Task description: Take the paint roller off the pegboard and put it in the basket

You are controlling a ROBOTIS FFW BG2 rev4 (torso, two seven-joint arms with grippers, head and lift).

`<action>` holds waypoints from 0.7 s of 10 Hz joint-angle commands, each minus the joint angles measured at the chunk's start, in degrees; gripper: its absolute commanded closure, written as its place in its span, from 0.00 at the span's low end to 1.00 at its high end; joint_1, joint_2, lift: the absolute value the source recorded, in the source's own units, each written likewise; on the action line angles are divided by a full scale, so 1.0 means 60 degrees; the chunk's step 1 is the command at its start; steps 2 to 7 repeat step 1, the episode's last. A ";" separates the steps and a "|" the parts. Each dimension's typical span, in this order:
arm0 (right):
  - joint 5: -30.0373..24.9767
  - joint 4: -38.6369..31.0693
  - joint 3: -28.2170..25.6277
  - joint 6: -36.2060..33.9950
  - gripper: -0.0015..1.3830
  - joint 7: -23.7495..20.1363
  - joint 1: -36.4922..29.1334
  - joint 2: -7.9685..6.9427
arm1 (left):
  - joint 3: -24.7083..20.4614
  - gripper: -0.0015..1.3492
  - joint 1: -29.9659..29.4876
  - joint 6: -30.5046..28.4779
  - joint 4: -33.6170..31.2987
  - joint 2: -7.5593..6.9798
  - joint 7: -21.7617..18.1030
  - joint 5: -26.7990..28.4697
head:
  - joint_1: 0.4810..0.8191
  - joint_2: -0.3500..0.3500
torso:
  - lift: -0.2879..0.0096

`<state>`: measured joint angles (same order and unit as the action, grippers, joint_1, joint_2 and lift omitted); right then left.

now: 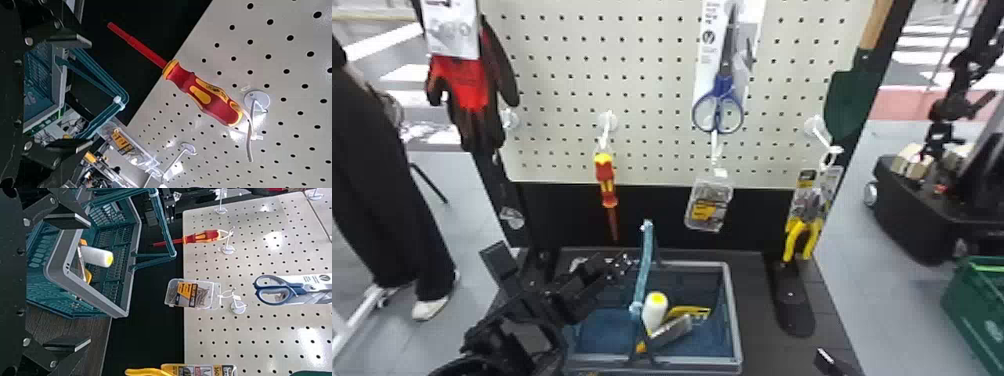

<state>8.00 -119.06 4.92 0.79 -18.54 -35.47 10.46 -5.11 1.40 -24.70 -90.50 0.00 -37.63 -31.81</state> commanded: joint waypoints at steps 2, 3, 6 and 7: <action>0.0000 0.0002 0.0000 0.0000 0.18 0.0000 0.0000 0.0000 | -0.0027 0.08 0.0008 0.0015 0.0000 0.0025 -0.0012 -0.0015 | 0.20 0.50 | 0.63; 0.0000 0.0002 0.0000 0.0000 0.18 0.0000 0.0000 0.0000 | -0.0027 0.08 0.0008 0.0015 0.0000 0.0025 -0.0012 -0.0015 | 0.20 0.50 | 0.63; 0.0000 0.0002 0.0000 0.0000 0.18 0.0000 0.0000 0.0000 | -0.0027 0.08 0.0008 0.0015 0.0000 0.0025 -0.0012 -0.0015 | 0.20 0.50 | 0.63; 0.0000 0.0002 0.0000 0.0000 0.18 0.0000 0.0000 0.0000 | -0.0027 0.08 0.0008 0.0015 0.0000 0.0025 -0.0012 -0.0015 | 0.20 0.50 | 0.63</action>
